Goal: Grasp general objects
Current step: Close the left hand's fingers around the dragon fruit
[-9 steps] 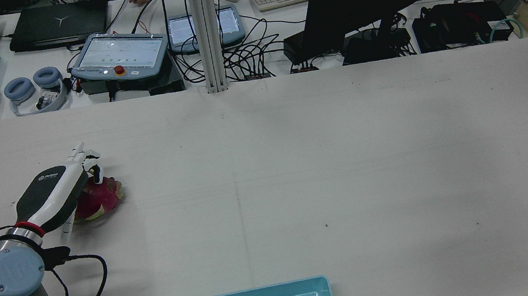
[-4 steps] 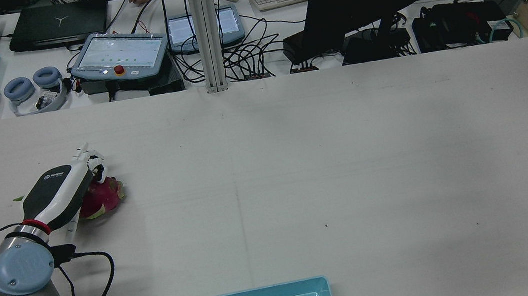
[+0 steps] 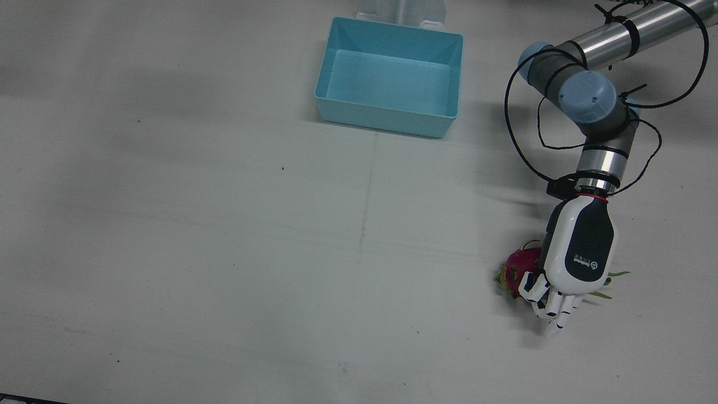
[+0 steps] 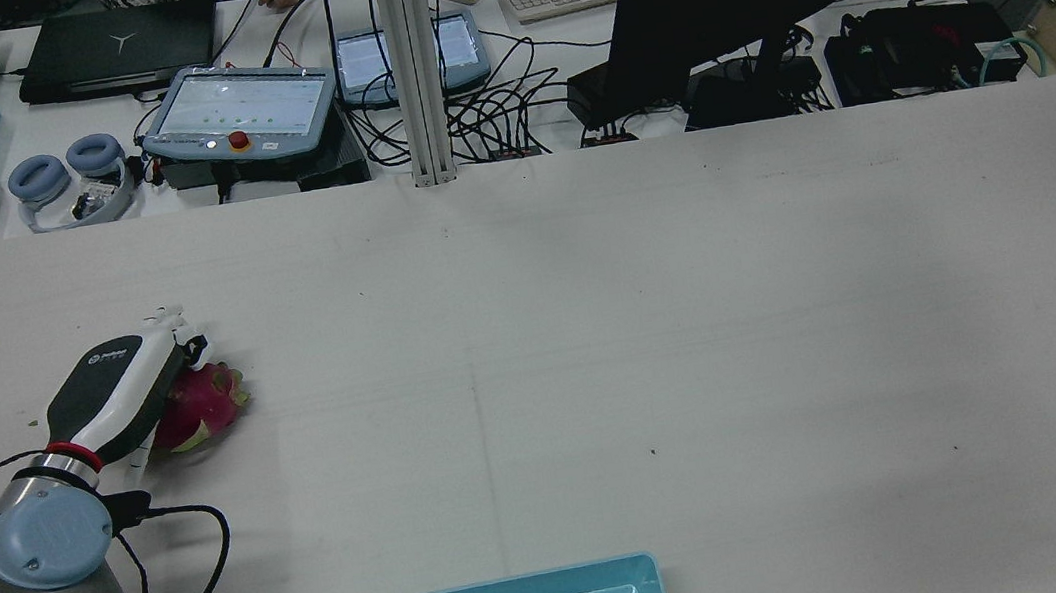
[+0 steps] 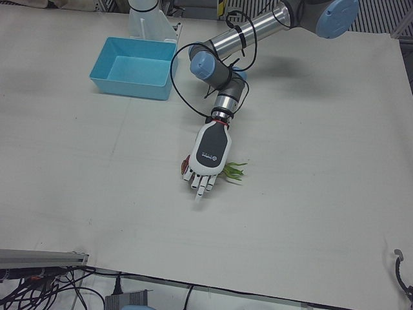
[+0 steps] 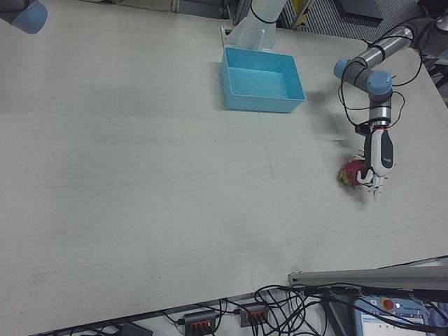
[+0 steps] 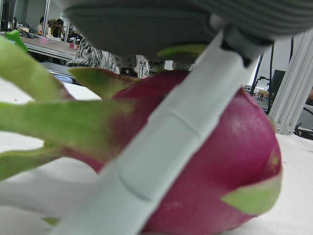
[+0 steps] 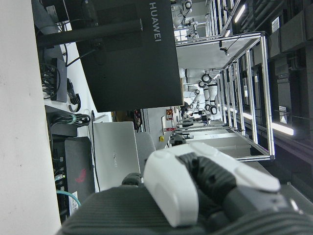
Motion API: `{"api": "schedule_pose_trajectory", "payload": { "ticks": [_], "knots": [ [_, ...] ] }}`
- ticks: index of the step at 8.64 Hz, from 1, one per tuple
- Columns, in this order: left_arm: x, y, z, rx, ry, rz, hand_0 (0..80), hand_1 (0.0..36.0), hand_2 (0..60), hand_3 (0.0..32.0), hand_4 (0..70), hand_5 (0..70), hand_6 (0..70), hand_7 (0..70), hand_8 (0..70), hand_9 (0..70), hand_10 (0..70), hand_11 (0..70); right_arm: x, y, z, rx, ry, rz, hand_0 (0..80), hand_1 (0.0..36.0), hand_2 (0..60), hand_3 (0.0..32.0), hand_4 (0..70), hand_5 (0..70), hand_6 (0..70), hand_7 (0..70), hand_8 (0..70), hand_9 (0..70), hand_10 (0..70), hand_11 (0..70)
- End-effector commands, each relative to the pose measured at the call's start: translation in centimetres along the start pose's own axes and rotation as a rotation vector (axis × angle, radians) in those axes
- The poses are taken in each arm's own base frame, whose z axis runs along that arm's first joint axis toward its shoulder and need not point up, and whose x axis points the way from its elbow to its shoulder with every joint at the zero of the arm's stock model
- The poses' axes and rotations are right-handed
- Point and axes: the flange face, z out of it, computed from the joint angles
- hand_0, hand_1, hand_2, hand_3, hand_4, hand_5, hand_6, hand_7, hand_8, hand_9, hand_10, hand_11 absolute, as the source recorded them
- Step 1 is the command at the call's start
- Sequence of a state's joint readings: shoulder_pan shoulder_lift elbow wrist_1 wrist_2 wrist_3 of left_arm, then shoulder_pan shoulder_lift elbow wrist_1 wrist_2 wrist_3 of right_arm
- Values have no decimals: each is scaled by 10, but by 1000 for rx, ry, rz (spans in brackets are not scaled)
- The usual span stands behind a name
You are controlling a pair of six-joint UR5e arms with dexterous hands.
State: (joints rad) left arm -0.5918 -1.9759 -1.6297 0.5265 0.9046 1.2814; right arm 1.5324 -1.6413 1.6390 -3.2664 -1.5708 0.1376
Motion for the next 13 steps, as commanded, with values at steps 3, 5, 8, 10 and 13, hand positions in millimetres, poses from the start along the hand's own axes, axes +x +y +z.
{"api": "schedule_pose_trajectory", "payload": {
  "ticks": [3, 5, 8, 10, 13],
  "knots": [
    [-1, 0, 0, 6, 1, 0, 800, 360, 600, 0, 552, 700, 700, 700, 700, 700, 700, 700, -1, 1, 0, -2, -1, -1, 0, 0, 0, 0, 0, 0, 0, 0, 0, 0, 0, 0],
    [2, 1, 0, 3, 9, -7, 800, 360, 600, 0, 700, 700, 700, 700, 700, 700, 700, 700, -1, 1, 0, -3, -1, -1, 0, 0, 0, 0, 0, 0, 0, 0, 0, 0, 0, 0],
    [32, 0, -10, -14, 29, -29, 800, 360, 600, 0, 700, 700, 700, 700, 700, 700, 700, 700, 0, 2, 0, -5, -1, -1, 0, 0, 0, 0, 0, 0, 0, 0, 0, 0, 0, 0],
    [91, 1, -34, -124, 41, -56, 800, 360, 600, 0, 700, 700, 700, 700, 700, 700, 700, 700, 0, 3, 0, -6, -1, -2, 0, 0, 0, 0, 0, 0, 0, 0, 0, 0, 0, 0],
    [182, -14, -15, -335, 103, -85, 800, 360, 600, 0, 700, 700, 700, 700, 700, 700, 700, 700, 0, 3, 0, -6, -1, -2, 0, 0, 0, 0, 0, 0, 0, 0, 0, 0, 0, 0]
  ]
}}
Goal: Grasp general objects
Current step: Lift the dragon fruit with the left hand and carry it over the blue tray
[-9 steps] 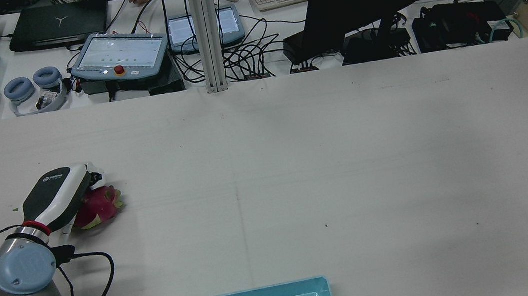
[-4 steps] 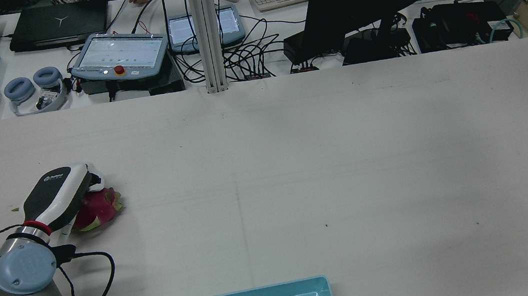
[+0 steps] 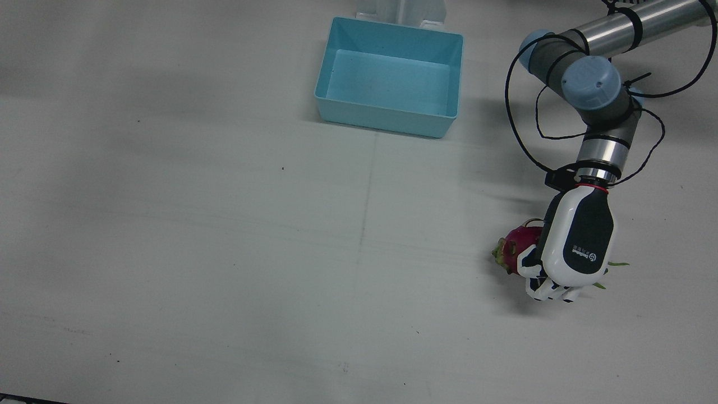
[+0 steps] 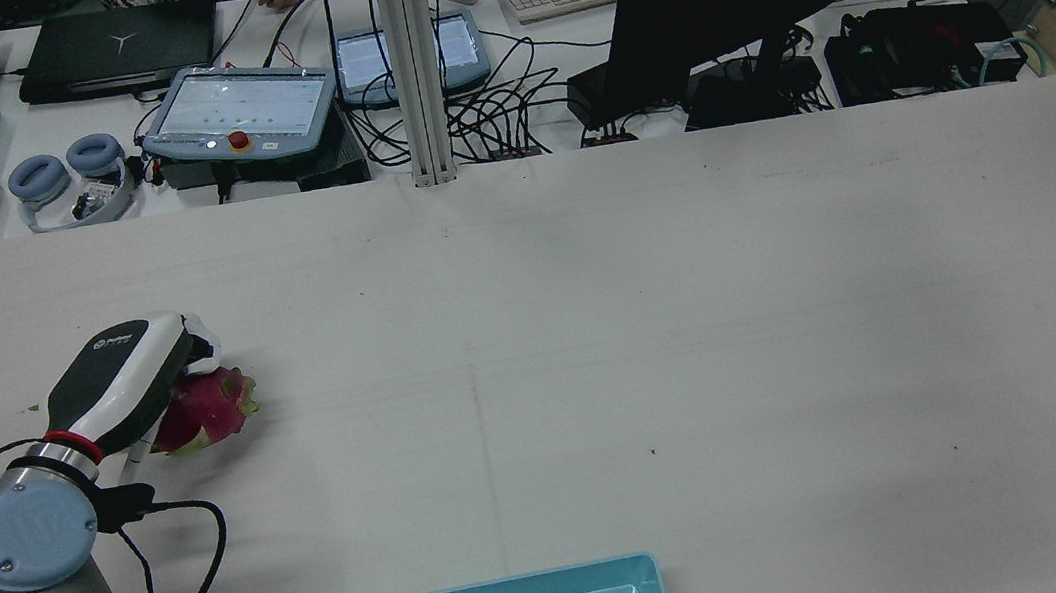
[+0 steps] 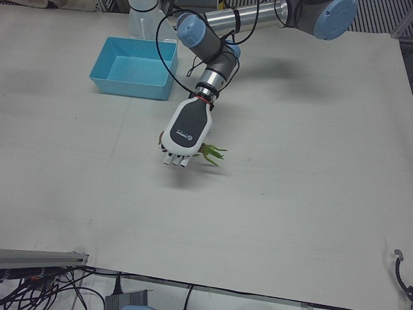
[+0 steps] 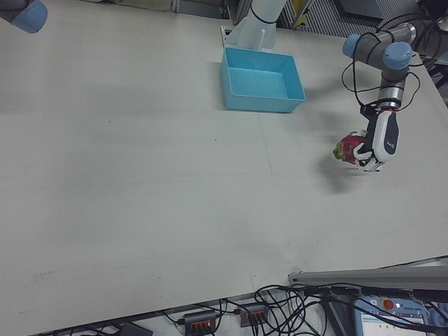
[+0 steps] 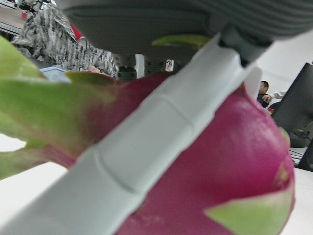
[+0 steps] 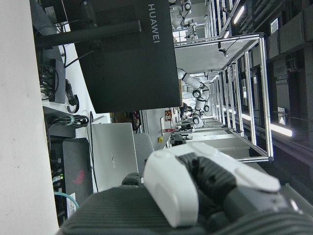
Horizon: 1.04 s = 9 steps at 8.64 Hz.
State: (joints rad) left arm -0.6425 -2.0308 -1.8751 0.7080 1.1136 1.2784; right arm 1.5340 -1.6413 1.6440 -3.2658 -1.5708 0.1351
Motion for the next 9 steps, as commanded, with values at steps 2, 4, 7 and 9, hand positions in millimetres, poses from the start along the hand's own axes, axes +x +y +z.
{"api": "schedule_pose_trajectory", "payload": {
  "ticks": [2, 4, 7, 9],
  "knots": [
    [132, -15, -5, -357, 232, -45, 800, 360, 600, 0, 700, 700, 700, 700, 700, 700, 700, 700, 0, 0, 0, 0, 0, 1, 0, 0, 0, 0, 0, 0, 0, 0, 0, 0, 0, 0],
    [156, 38, -8, -608, 280, -68, 800, 360, 600, 0, 700, 700, 700, 700, 700, 700, 700, 700, 0, -1, 0, 1, 0, 1, 0, 0, 0, 0, 0, 0, 0, 0, 0, 0, 0, 0],
    [163, 141, -41, -850, 339, -200, 800, 360, 600, 0, 700, 700, 700, 700, 700, 700, 700, 700, 0, -2, 0, 4, -1, 1, 0, 0, 0, 0, 0, 0, 0, 0, 0, 0, 0, 0],
    [163, 191, -58, -1003, 380, -286, 800, 360, 600, 0, 700, 700, 700, 700, 700, 700, 700, 700, 0, -2, 0, 4, 1, 1, 0, 0, 0, 0, 0, 0, 0, 0, 0, 0, 0, 0]
  ]
}}
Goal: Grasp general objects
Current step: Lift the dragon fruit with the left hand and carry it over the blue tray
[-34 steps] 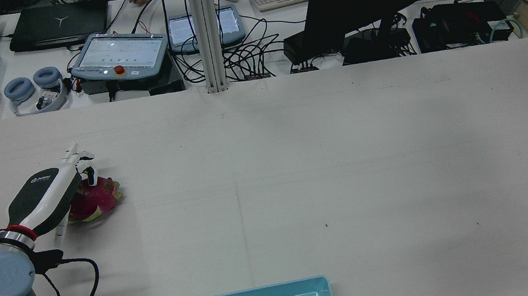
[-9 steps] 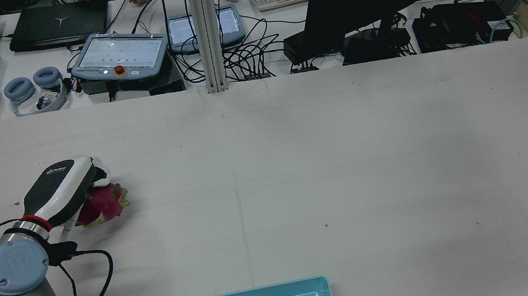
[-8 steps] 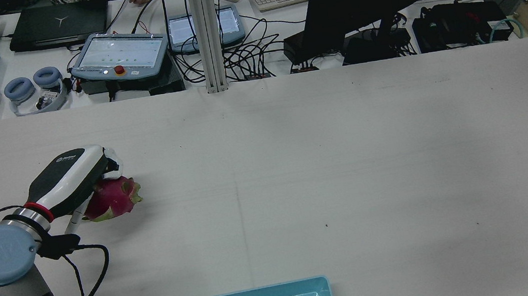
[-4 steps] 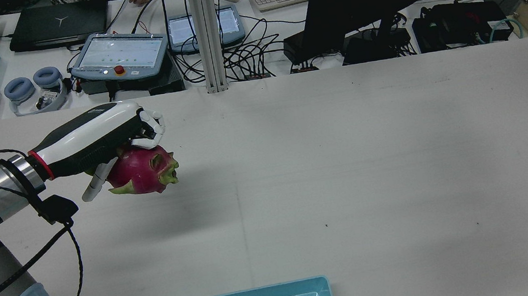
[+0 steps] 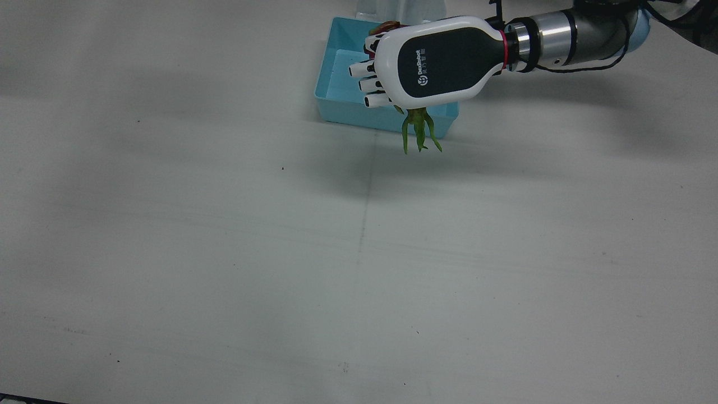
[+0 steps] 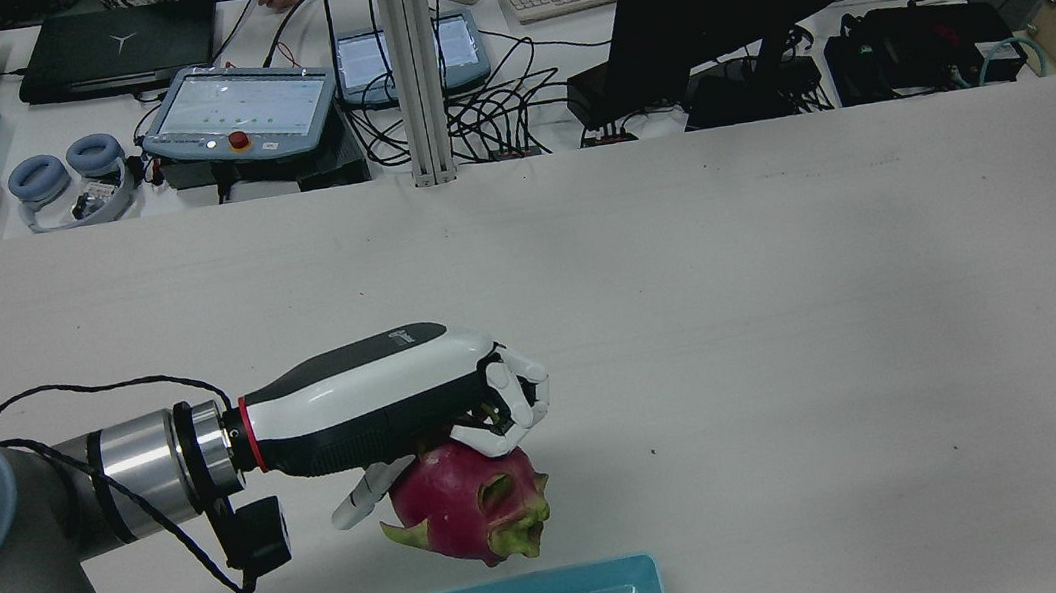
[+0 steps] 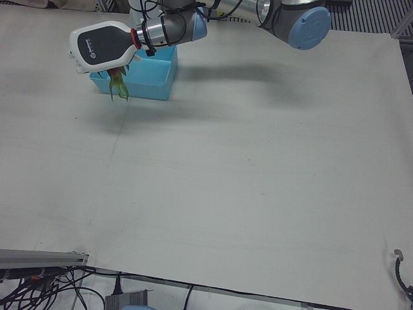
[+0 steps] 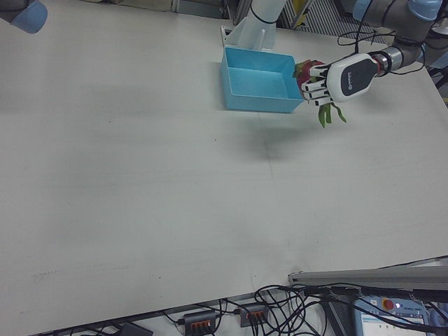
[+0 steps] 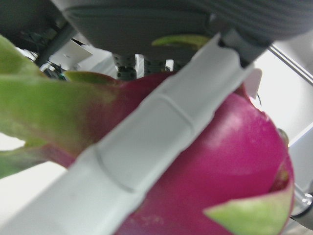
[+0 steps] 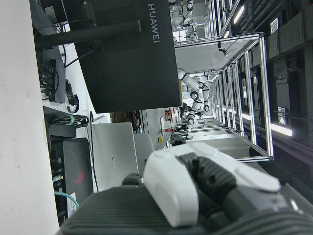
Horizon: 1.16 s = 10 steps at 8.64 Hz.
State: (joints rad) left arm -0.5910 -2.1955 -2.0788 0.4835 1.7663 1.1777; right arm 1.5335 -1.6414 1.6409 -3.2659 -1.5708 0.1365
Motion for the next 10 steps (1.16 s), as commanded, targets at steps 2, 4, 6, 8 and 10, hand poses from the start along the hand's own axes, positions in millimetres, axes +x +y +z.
{"api": "schedule_pose_trajectory", "payload": {
  "ticks": [2, 4, 6, 8, 10],
  "knots": [
    [-17, 78, 40, -258, 114, -147, 800, 360, 600, 0, 700, 700, 700, 700, 700, 700, 700, 700, 0, 0, 0, 1, -1, 0, 0, 0, 0, 0, 0, 0, 0, 0, 0, 0, 0, 0],
    [-16, 84, 43, -321, 144, -168, 800, 360, 600, 0, 700, 700, 700, 700, 700, 700, 700, 700, 0, -1, 0, 3, 1, 0, 0, 0, 0, 0, 0, 0, 0, 0, 0, 0, 0, 0],
    [-48, 88, 55, -447, 52, -226, 800, 360, 600, 0, 700, 700, 700, 700, 700, 700, 700, 700, 0, 0, 0, 1, -1, 0, 0, 0, 0, 0, 0, 0, 0, 0, 0, 0, 0, 0],
    [-44, 85, 52, -483, 45, -214, 800, 360, 600, 0, 700, 700, 700, 700, 339, 430, 397, 587, 0, 0, 0, 1, -1, 0, 0, 0, 0, 0, 0, 0, 0, 0, 0, 0, 0, 0],
    [-46, 82, 49, -476, 37, -216, 800, 360, 600, 0, 429, 700, 646, 700, 119, 181, 296, 468, 0, 0, 0, 1, -1, 0, 0, 0, 0, 0, 0, 0, 0, 0, 0, 0, 0, 0]
  ]
}}
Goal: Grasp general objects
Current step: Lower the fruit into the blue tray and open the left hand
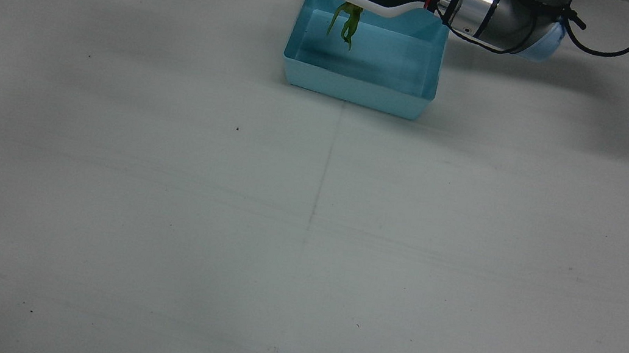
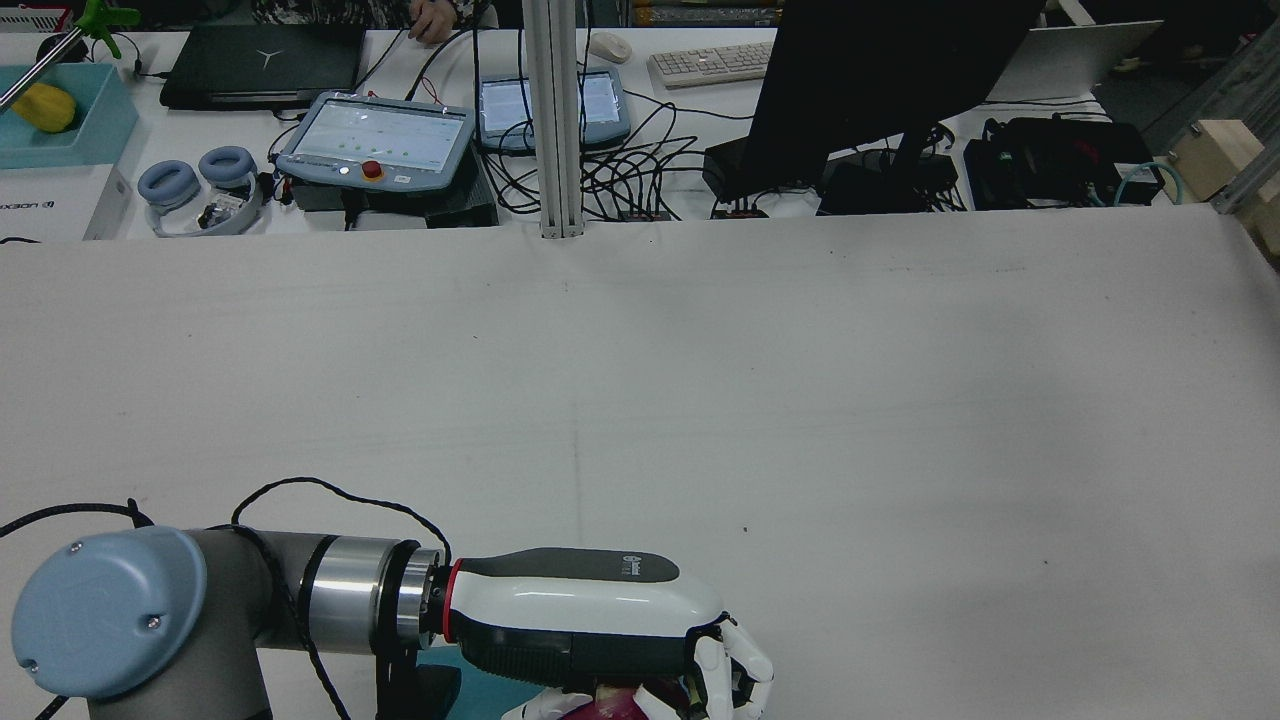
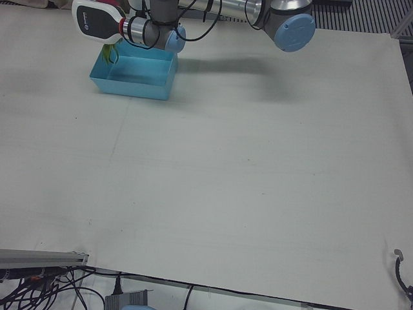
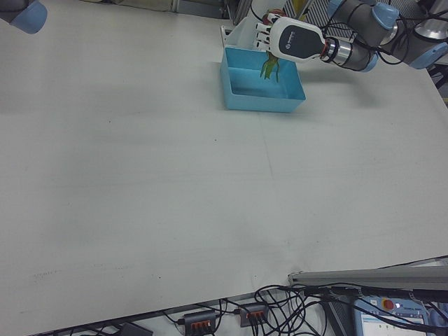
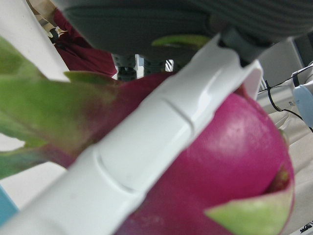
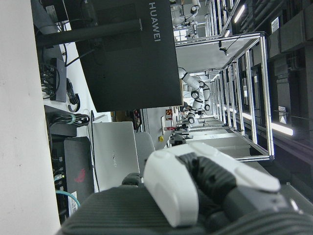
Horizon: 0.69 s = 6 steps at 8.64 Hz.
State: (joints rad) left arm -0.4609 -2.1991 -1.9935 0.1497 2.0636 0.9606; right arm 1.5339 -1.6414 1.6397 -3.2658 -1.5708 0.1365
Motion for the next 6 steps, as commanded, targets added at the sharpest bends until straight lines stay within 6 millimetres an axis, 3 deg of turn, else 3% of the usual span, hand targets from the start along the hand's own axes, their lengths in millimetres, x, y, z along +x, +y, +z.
{"api": "schedule_pose_trajectory", "payload": {
  "ticks": [1, 2, 3, 4, 5, 6],
  "knots": [
    [-3, -2, -4, -3, -13, -5, 800, 360, 600, 0, 303, 700, 561, 700, 102, 163, 275, 445, 0, 0, 0, 0, 0, 0, 0, 0, 0, 0, 0, 0, 0, 0, 0, 0, 0, 0],
    [-3, -2, -5, -6, -11, -3, 800, 360, 600, 0, 202, 700, 523, 700, 94, 150, 267, 437, 0, 1, 0, -2, 0, 0, 0, 0, 0, 0, 0, 0, 0, 0, 0, 0, 0, 0],
    [-2, -2, -5, -7, -9, -1, 800, 360, 600, 0, 164, 700, 456, 667, 81, 119, 222, 379, 0, 1, 0, -2, 0, 0, 0, 0, 0, 0, 0, 0, 0, 0, 0, 0, 0, 0],
    [-2, -3, -6, -6, -9, -1, 800, 360, 600, 0, 93, 700, 359, 578, 61, 101, 203, 355, 0, 1, 0, -2, 0, 0, 0, 0, 0, 0, 0, 0, 0, 0, 0, 0, 0, 0],
    [-3, -3, -6, -5, -10, -2, 800, 360, 600, 0, 24, 700, 288, 538, 47, 93, 187, 334, 0, 0, 0, 0, 0, 0, 0, 0, 0, 0, 0, 0, 0, 0, 0, 0, 0, 0],
    [0, -5, -9, 1, -10, 3, 800, 360, 600, 0, 0, 700, 189, 470, 27, 80, 192, 342, 0, 0, 0, 0, 0, 0, 0, 0, 0, 0, 0, 0, 0, 0, 0, 0, 0, 0]
  ]
}}
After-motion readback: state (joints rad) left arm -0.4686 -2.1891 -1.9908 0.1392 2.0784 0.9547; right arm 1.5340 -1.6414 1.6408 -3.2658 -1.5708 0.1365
